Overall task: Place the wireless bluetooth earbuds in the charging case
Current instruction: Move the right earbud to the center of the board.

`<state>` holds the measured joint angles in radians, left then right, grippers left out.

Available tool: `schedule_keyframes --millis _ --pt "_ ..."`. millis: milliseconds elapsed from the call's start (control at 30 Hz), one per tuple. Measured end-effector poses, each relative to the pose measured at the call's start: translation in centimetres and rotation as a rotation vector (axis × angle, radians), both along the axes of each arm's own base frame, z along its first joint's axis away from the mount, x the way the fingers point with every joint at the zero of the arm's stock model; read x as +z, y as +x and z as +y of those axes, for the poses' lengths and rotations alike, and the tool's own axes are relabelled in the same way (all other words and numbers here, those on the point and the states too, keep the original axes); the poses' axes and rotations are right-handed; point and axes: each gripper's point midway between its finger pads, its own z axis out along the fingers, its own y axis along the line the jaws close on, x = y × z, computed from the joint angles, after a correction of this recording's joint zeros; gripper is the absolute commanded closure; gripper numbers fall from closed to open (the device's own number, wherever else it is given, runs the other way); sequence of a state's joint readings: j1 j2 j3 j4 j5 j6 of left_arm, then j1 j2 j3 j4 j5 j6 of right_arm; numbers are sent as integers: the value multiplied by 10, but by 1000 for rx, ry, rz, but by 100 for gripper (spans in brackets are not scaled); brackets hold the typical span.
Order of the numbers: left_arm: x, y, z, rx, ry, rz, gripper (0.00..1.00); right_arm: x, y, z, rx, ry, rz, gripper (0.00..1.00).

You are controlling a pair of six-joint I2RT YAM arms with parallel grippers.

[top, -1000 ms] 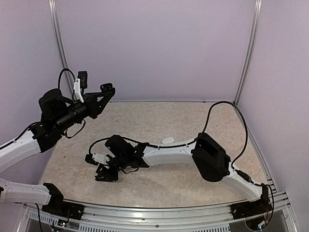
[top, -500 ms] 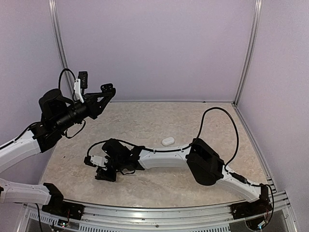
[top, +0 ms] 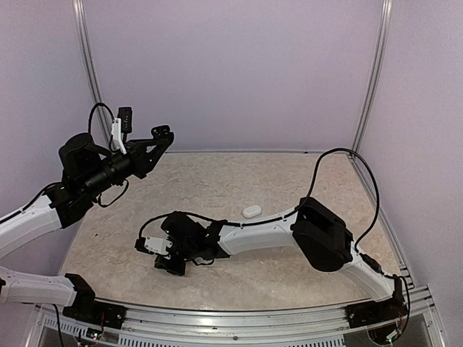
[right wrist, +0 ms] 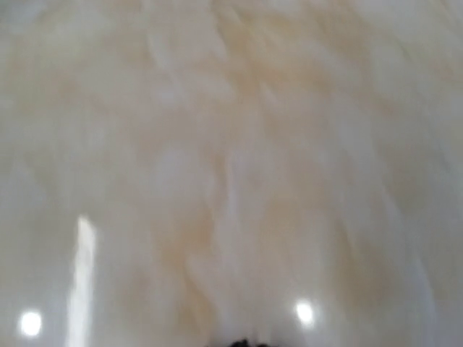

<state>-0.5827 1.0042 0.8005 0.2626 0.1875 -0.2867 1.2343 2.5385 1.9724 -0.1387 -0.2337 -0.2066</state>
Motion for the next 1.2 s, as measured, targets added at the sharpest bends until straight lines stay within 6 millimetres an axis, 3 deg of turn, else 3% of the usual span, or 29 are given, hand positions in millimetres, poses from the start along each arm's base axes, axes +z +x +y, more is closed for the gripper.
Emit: schedule_keyframes --millis 100,233,433,500,567,667,733,1000,1200 --pt "0 0 -2 -7 0 -1 100 1 10 -31 -63 -30 46 94" --pt "-2 1 -3 -11 3 3 100 1 44 -86 -218 -60 125 94" --pt "-2 1 -3 -13 3 2 100 0 98 -199 -556 -55 252 92" --pt "-3 2 -4 -15 3 2 100 -1 104 -227 -659 -51 278 92" --pt "-6 3 -6 -16 6 8 100 -1 104 -244 -733 -37 303 83" --pt "-9 5 -7 -18 10 14 100 -4 100 -258 -825 -17 358 68" --pt "-9 5 -7 -18 11 14 100 -2 98 -260 -863 9 397 66" --pt "-8 5 -7 -19 9 13 100 2 85 -253 -899 37 511 65" --pt "-8 5 -7 -18 10 13 100 3 62 -246 -849 7 584 64"
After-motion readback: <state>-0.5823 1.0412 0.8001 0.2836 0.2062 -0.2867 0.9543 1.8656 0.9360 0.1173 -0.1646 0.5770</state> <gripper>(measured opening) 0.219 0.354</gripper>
